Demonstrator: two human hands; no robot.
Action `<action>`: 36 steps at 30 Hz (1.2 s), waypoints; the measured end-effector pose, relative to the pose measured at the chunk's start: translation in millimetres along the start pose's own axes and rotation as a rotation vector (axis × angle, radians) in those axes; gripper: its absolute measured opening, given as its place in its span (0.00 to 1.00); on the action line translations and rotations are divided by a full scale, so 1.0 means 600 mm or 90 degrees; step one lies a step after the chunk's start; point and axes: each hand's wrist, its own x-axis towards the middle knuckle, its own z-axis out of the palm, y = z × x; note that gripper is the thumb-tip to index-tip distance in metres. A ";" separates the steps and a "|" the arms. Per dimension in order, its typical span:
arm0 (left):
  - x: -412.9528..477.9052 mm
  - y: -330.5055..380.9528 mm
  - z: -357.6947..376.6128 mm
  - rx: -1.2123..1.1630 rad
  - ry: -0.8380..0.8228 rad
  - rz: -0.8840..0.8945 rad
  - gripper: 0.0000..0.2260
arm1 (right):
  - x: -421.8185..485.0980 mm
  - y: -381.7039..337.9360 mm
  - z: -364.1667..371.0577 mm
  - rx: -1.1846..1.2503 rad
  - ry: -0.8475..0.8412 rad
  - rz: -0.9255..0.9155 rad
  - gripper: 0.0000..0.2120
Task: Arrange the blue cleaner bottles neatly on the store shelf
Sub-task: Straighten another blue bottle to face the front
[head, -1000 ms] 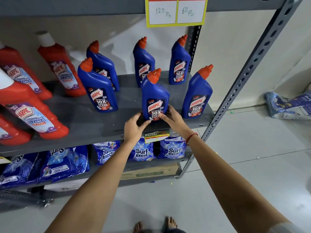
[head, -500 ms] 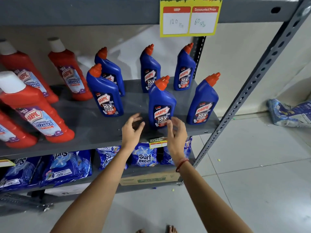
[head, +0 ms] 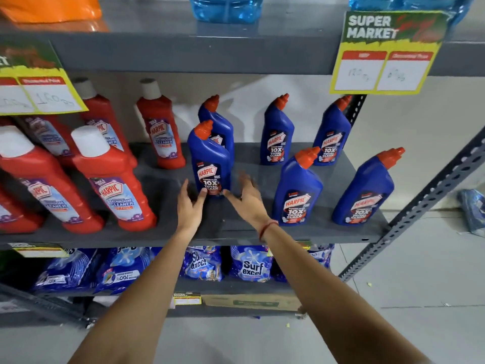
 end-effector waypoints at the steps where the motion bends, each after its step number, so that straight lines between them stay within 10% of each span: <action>1: 0.011 -0.001 -0.003 -0.003 -0.032 -0.012 0.29 | 0.016 -0.002 0.001 -0.001 -0.025 0.013 0.33; 36: -0.125 -0.001 -0.048 0.060 -0.094 0.069 0.21 | -0.087 0.020 0.009 0.063 -0.039 0.001 0.24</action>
